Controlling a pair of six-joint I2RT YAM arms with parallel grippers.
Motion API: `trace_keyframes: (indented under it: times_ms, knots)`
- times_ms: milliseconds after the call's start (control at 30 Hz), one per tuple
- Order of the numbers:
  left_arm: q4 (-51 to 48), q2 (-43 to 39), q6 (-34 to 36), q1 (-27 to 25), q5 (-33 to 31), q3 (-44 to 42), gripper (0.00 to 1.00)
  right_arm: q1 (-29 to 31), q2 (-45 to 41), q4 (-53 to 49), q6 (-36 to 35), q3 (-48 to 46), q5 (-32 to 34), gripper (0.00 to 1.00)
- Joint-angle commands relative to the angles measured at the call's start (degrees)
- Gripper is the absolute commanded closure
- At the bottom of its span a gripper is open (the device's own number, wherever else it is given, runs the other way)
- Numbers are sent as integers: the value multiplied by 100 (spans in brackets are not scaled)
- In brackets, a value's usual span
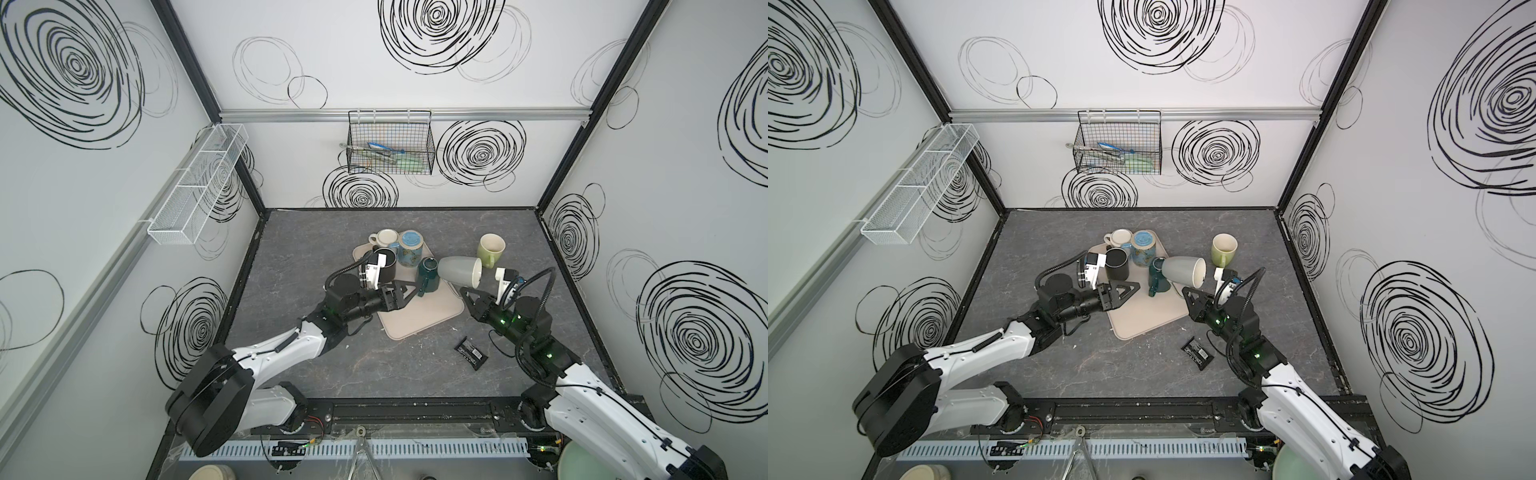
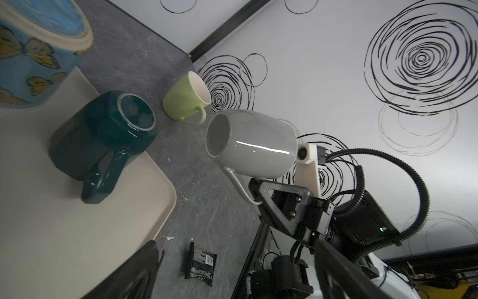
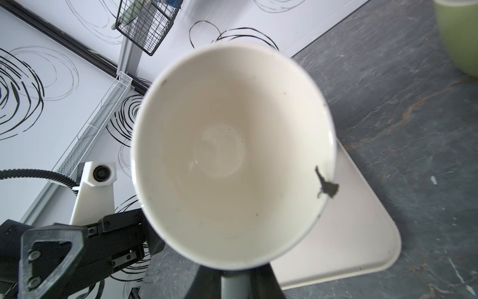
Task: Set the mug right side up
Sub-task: 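Open the left gripper and pull back while the right gripper holds the grey mug, then carry the grey mug with the right gripper beside the light green mug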
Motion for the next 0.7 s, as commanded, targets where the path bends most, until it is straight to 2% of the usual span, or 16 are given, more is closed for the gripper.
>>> trace_keyframes:
  times_ms: [0,133,367,667]
  knots:
    - [-822,-494,573,230,-150,-21,4,-263,-218,-145,-216,348,116,100]
    - [-1454,-1109,839,557,-217,-52,4,-569,-107,-666,-547,601,159,100]
    - [-2756,-2275,1320,1218,-216,-39,4,-696,47,-1068,-905,1148,440,100]
    - [-3980,-3120,1909,1598,-256,93,4,-705,523,-1881,-1442,2111,1125,100]
